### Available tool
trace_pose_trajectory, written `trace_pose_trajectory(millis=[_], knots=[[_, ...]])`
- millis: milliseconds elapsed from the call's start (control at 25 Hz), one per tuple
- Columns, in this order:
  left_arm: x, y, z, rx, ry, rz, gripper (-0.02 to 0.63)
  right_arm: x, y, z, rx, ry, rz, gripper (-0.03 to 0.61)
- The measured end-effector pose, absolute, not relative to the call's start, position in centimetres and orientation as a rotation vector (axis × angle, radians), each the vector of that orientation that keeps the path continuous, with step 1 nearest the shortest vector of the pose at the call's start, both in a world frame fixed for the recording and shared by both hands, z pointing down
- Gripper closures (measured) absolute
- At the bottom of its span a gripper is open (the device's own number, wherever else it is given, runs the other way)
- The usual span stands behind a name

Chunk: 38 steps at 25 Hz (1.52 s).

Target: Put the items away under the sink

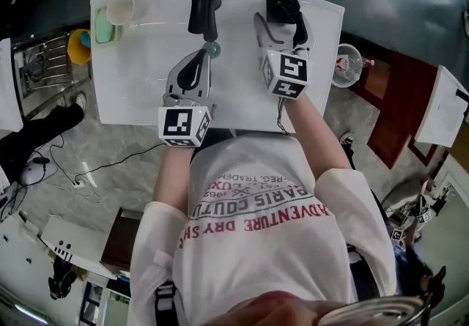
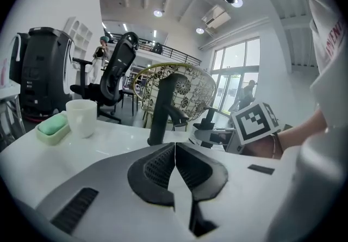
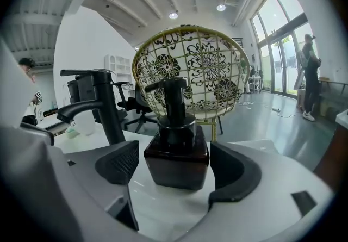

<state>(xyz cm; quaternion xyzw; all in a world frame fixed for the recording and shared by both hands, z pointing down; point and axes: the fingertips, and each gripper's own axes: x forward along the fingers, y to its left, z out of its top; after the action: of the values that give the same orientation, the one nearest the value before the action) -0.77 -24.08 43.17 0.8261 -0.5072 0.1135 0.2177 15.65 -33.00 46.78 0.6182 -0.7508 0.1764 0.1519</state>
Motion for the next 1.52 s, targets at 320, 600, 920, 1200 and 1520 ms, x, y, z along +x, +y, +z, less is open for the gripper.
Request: trace_pose_trajectory(millis=[320, 600, 920, 1200, 1520], knots=[[-1.8, -24.0, 45.2, 2.224, -1.431, 0.335, 0.591, 15.6, -35.2, 49.2, 1.795, -2.094, 0.509, 0.192], [-1.9, -23.8, 45.3, 2.197, -1.412, 0.312, 0.591, 15.9, -35.8, 49.1, 1.809, -2.064, 0.474, 0.192], [-1.6, -23.6, 45.2, 2.221, -1.381, 0.310, 0.591, 16.1, -35.9, 49.2, 1.800, -2.057, 0.432, 0.198], [-1.3, -22.5, 44.1, 2.259, -1.341, 0.324, 0.591, 16.3, -35.4, 48.4, 1.759, -2.128, 0.504, 0.206], [-1.5, -20.6, 42.4, 2.302, -1.269, 0.286, 0.591, 14.9, -31.3, 45.9, 1.722, -2.153, 0.472, 0.207]])
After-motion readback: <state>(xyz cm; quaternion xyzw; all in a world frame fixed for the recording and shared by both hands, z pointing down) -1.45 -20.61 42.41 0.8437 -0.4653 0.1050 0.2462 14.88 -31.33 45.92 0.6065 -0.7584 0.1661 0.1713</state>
